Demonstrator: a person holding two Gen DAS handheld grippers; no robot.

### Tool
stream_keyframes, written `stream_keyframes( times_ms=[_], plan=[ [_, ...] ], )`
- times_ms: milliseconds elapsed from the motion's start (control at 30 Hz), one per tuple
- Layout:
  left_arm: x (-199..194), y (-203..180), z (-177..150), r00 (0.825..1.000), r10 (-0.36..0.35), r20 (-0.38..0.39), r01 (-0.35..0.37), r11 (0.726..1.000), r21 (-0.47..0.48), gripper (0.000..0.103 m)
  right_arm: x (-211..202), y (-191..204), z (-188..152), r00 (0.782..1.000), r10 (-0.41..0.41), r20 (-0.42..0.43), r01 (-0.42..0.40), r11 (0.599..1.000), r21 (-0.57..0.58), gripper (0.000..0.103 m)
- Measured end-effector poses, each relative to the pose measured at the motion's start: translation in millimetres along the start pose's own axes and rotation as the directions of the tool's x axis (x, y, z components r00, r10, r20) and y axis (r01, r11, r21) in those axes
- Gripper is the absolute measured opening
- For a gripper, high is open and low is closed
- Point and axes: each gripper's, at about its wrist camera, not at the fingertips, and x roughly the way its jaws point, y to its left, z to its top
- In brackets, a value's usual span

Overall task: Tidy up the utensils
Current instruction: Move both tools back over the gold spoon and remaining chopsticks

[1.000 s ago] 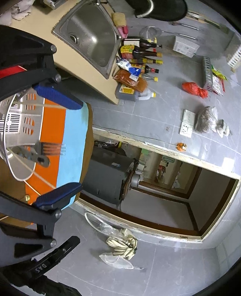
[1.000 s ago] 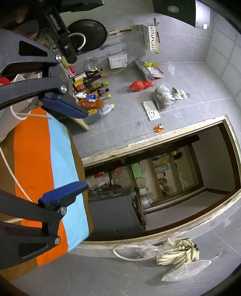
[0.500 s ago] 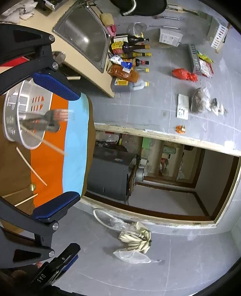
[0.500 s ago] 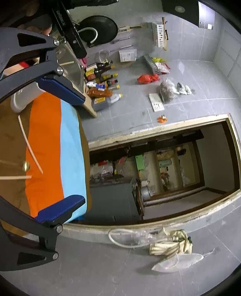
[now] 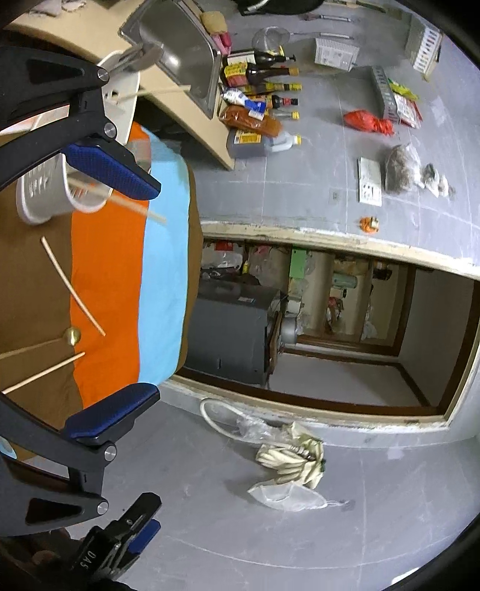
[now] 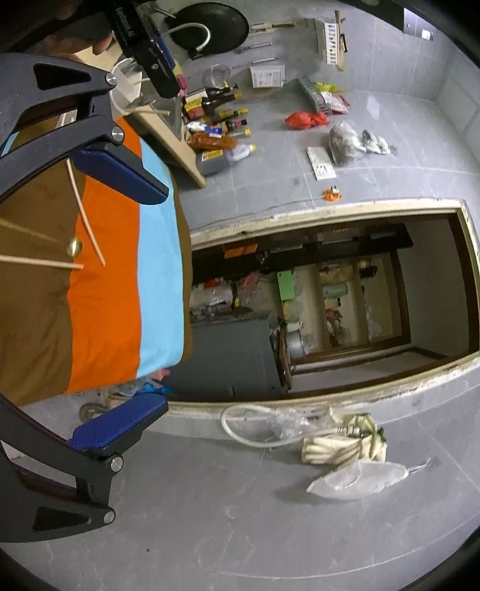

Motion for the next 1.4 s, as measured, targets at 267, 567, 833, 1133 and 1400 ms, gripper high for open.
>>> stream_keyframes(
  times_ms=[267, 567, 833, 1133, 1400],
  plan=[
    [26.5, -26.3, -22.4, 0.995, -0.044, -0.094, 0.045, 0.999, 0.009, 0.1, 8.5, -30.9, -16.0, 0.998, -0.032, -0.051, 0.032, 0.999, 0.011, 0.101],
    [51.6, -34.4, -52.4, 0.982, -0.03, -0.185, 0.033, 0.999, 0.012, 0.1, 29.6, -46.6, -49.6, 0.992, -0.007, -0.123, 0.011, 1.0, 0.027, 0.101],
    [71.8, -28.1, -76.8, 0.965, -0.029, -0.261, 0.026, 1.0, -0.012, 0.1, 44.8, -50.3, -78.9, 0.983, 0.017, -0.183, -0.01, 0.999, 0.039, 0.101],
    [95.2, -21.7, -102.0, 0.931, -0.036, -0.363, 0.028, 0.999, -0.027, 0.1, 73.6, -53.8, -106.7, 0.96, 0.077, -0.271, -0.057, 0.995, 0.08, 0.1],
    [110.3, -4.6, -114.9, 0.912, -0.054, -0.406, 0.01, 0.994, -0.11, 0.094, 114.4, -34.9, -136.9, 0.901, 0.201, -0.384, -0.174, 0.979, 0.105, 0.078]
  ],
)
